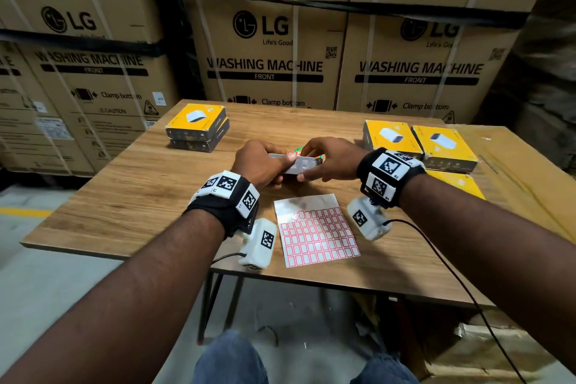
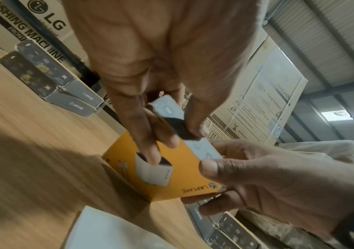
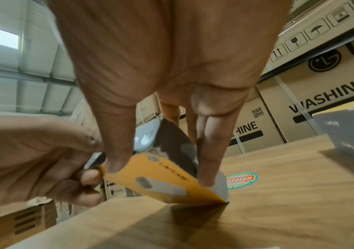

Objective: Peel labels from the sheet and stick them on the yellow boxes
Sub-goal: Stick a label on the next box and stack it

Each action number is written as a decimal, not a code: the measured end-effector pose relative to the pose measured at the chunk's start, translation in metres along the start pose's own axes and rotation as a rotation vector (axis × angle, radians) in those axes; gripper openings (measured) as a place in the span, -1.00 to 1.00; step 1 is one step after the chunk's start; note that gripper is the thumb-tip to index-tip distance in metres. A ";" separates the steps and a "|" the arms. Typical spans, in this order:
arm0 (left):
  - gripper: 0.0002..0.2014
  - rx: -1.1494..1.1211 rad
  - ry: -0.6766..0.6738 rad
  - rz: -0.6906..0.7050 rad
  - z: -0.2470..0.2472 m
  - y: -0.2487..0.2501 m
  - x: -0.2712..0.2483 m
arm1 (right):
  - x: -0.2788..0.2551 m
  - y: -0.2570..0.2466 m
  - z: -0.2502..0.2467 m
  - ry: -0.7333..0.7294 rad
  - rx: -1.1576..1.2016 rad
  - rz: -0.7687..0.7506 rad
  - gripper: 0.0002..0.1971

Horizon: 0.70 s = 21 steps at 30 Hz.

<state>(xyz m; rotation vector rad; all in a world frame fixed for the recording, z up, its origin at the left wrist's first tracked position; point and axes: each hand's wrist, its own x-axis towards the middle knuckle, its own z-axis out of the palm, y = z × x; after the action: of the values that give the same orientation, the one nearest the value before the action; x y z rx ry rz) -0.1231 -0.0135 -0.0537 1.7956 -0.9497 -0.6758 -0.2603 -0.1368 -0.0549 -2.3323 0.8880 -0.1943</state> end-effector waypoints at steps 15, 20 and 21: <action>-0.64 -0.134 -0.114 -0.139 -0.006 0.002 0.003 | 0.001 -0.009 0.010 -0.016 0.360 0.158 -0.70; -0.68 -0.028 -0.020 -0.040 -0.002 -0.006 0.007 | -0.003 0.002 0.011 -0.051 0.442 0.112 -0.62; -0.67 -0.008 -0.001 -0.033 -0.001 -0.007 0.008 | -0.004 0.004 0.014 -0.021 0.441 0.094 -0.58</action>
<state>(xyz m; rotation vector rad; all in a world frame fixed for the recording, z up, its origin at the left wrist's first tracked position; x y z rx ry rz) -0.1160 -0.0178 -0.0599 1.8071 -0.9189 -0.7002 -0.2604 -0.1297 -0.0679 -1.8783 0.8443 -0.2935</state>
